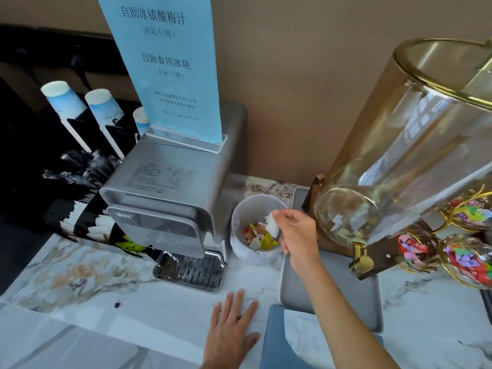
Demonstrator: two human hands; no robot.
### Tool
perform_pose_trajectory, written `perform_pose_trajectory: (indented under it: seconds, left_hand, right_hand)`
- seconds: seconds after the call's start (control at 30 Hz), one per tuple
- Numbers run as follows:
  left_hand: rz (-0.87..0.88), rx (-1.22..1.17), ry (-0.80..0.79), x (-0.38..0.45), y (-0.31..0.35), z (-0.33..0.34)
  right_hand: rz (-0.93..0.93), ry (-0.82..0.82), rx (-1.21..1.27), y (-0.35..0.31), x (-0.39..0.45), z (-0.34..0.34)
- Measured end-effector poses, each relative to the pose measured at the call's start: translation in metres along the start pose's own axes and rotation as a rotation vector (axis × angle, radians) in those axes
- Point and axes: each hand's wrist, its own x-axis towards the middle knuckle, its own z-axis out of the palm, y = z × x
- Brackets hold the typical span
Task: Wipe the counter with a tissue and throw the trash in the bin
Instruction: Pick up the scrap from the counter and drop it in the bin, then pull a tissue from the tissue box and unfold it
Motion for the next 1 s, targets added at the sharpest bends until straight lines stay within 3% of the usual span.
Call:
perform_pose_trajectory:
  seconds: [0.33, 0.6, 0.67, 0.8, 1.0]
  left_hand:
    - [0.005, 0.013, -0.007, -0.002, 0.001, 0.004]
    - [-0.034, -0.010, 0.001, -0.001, 0.006, 0.006]
    - [-0.069, -0.005, 0.018, 0.000, 0.004, 0.010]
    - [-0.124, -0.056, 0.001, -0.002, -0.002, 0.020]
    - [-0.153, -0.066, 0.028, -0.009, -0.006, 0.029]
  right_hand:
    - [0.012, -0.039, 0.050, -0.001, -0.030, -0.026]
    - [0.013, -0.093, -0.141, 0.046, -0.094, -0.100]
    - [0.039, 0.001, -0.206, 0.069, -0.110, -0.127]
    - [0.137, 0.355, -0.401, 0.117, -0.137, -0.184]
    - [0.298, 0.310, -0.516, 0.145, -0.147, -0.198]
